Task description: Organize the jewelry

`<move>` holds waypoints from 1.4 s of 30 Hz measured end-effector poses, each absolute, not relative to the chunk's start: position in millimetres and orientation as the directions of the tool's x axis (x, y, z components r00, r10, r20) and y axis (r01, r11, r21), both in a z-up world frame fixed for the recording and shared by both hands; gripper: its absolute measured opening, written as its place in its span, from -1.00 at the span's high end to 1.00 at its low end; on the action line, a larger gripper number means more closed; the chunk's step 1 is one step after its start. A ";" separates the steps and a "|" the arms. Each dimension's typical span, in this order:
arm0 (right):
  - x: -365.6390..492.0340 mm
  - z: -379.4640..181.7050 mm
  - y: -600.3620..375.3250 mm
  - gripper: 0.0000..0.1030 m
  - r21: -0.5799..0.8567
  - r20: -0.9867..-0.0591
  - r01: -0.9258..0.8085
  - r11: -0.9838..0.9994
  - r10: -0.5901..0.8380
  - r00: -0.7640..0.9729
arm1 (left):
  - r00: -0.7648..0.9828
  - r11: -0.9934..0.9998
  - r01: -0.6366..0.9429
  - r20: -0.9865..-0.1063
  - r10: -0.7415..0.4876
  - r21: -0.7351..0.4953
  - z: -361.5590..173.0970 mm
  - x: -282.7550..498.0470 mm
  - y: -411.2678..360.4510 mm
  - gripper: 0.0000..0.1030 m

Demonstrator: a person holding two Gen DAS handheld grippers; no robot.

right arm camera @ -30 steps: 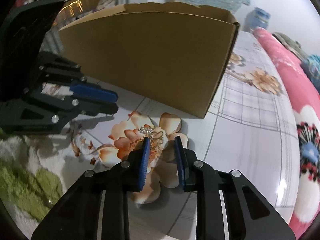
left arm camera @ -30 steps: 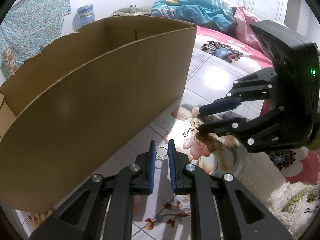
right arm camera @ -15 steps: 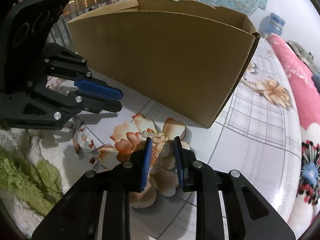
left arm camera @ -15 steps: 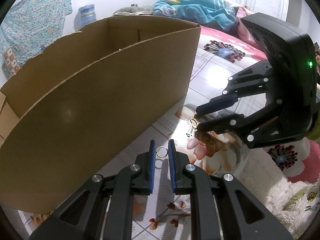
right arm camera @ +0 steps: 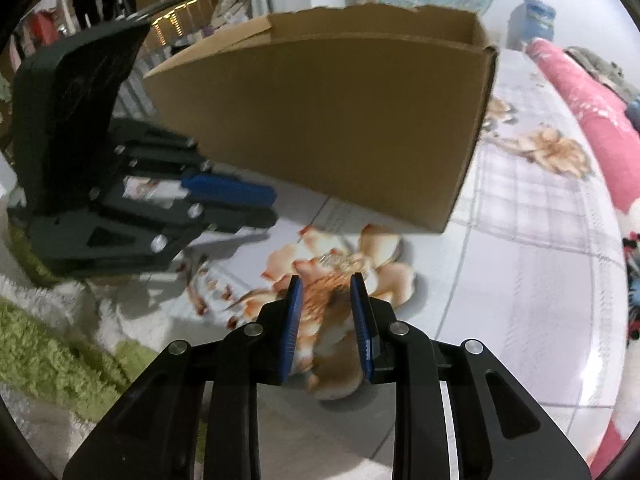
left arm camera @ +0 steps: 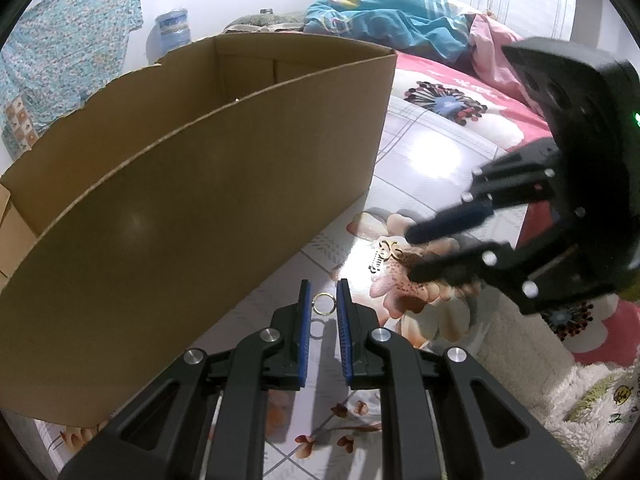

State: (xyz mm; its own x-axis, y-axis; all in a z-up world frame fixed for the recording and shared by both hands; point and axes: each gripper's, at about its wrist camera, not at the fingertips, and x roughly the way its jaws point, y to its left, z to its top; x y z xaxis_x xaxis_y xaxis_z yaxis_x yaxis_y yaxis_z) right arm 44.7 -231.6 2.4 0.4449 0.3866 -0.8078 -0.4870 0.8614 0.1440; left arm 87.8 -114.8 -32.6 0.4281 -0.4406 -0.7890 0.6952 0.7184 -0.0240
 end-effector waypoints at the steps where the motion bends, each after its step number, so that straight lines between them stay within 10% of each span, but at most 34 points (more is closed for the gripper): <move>1: 47.4 2.7 -230.5 0.51 0.132 -0.806 -0.484 0.865 0.378 0.455 | 0.428 0.719 0.695 -0.789 -0.441 -0.024 -32.2 87.7 -114.9 0.77; 31: 36.0 -1.6 -195.1 0.50 0.014 -0.818 -0.504 0.864 0.299 0.491 | 0.420 0.725 0.687 -0.791 -0.444 -0.042 -32.2 90.2 -108.9 0.77; 42: 44.3 9.2 -205.7 0.85 0.072 -0.820 -0.487 0.870 0.330 0.469 | 0.420 0.726 0.686 -0.792 -0.443 -0.043 -33.6 91.3 -109.8 0.77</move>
State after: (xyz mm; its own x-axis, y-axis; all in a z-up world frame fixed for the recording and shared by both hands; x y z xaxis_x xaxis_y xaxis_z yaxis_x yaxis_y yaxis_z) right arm 44.3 -205.7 9.2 0.4686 0.3296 -0.8196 -0.4869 0.8705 0.0717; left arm 91.3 -109.8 -33.6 0.4196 -0.4435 -0.7920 0.6863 0.7261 -0.0429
